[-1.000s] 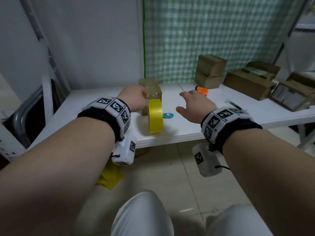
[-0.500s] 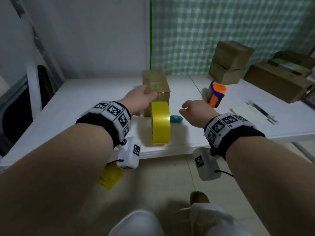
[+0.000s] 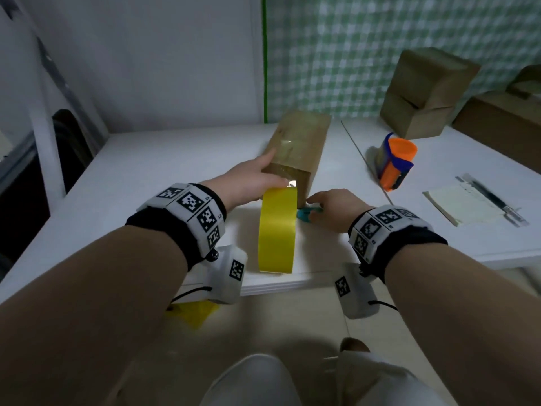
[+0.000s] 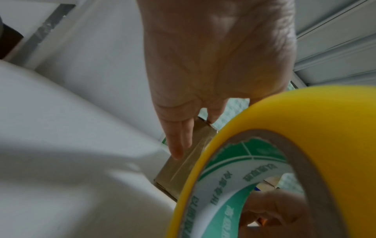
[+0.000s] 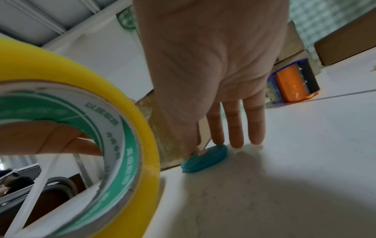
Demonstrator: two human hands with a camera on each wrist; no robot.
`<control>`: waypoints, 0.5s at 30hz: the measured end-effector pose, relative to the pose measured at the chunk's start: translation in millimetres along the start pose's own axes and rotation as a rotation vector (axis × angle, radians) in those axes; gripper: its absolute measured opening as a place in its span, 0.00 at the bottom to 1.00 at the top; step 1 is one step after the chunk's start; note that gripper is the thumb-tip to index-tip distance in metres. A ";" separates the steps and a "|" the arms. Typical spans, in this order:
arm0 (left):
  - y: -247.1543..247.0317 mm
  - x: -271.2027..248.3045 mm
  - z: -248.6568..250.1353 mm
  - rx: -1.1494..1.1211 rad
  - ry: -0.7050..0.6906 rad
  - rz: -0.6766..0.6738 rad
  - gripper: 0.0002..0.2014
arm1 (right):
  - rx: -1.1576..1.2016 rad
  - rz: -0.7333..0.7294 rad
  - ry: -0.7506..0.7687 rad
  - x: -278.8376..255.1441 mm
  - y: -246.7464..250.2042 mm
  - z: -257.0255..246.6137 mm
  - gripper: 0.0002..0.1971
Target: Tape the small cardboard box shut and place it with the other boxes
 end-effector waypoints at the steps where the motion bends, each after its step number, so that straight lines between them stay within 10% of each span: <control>1: -1.8 0.6 -0.5 0.008 0.000 -0.005 0.38 | 0.025 0.026 -0.009 1.0 2.4 1.8 0.22; 15: -9.4 -19.6 -2.8 0.085 0.033 -0.063 0.35 | -0.135 0.013 -0.020 -7.1 2.5 0.0 0.19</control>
Point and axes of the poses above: each hand's wrist, its own x-axis towards the middle knuckle, its own y-axis out of the back of the hand, z = x × y, the point moved 8 cm from there along x, towards the middle knuckle, and after that the axes turned 8 degrees about z, right-handed, at the moved point
